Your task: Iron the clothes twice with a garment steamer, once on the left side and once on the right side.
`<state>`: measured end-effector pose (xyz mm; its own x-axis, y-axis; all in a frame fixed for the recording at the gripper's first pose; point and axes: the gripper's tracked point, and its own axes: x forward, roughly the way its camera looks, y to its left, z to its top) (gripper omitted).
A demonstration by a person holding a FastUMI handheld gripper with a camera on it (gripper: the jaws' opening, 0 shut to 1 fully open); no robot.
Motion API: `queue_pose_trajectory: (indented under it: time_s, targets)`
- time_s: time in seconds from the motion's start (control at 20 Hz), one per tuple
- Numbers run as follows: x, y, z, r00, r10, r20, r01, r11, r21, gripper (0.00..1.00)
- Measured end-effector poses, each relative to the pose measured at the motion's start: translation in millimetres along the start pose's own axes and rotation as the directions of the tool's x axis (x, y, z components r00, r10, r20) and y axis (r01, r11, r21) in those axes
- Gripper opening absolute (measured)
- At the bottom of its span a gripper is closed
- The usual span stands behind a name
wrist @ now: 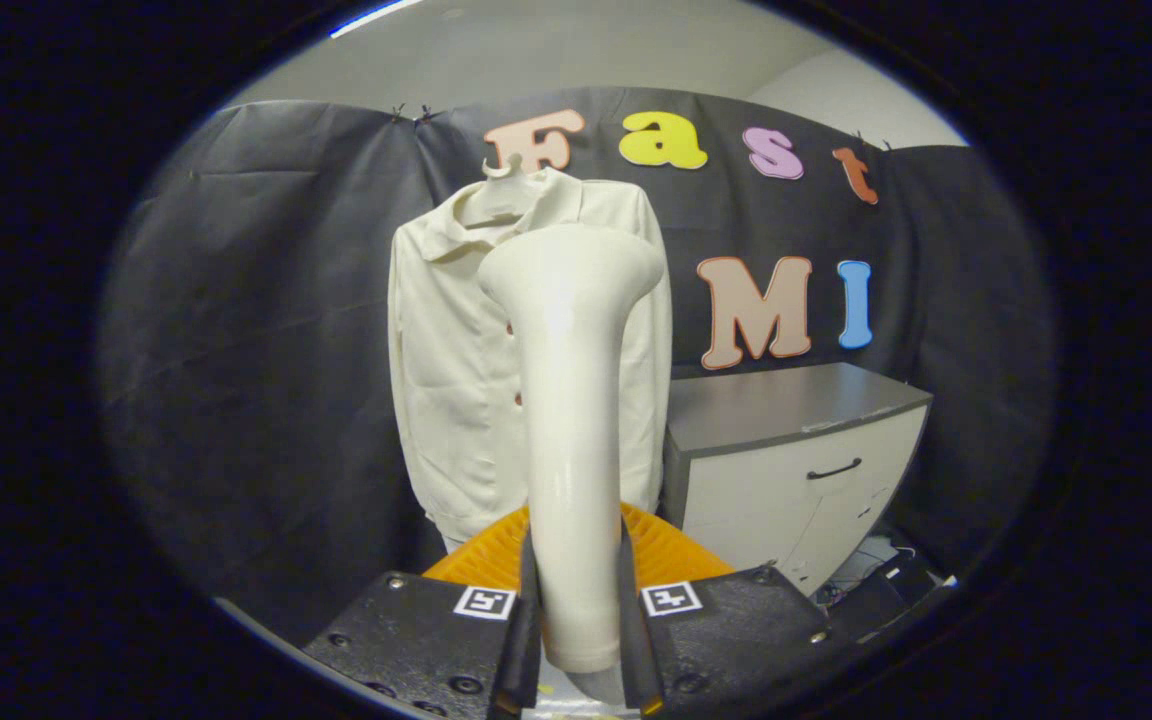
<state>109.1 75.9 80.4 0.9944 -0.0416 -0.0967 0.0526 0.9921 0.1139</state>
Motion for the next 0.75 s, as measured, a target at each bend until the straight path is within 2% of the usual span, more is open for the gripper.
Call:
queue_pose_trajectory:
  time_s: [0.15, 0.45, 0.55, 0.75]
  targets:
    - [-23, -27, 0, 0.999, 0.004, 0.033, -0.003, 1.000, -0.025, 0.32]
    - [-70, -46, -17, 0.998, 0.015, 0.056, -0.015, 1.000, 0.011, 0.32]
    - [-86, -42, -11, 0.997, 0.029, 0.067, -0.031, 0.999, 0.018, 0.32]
    - [-113, -49, 15, 0.991, -0.002, 0.133, -0.002, 1.000, 0.031, 0.32]
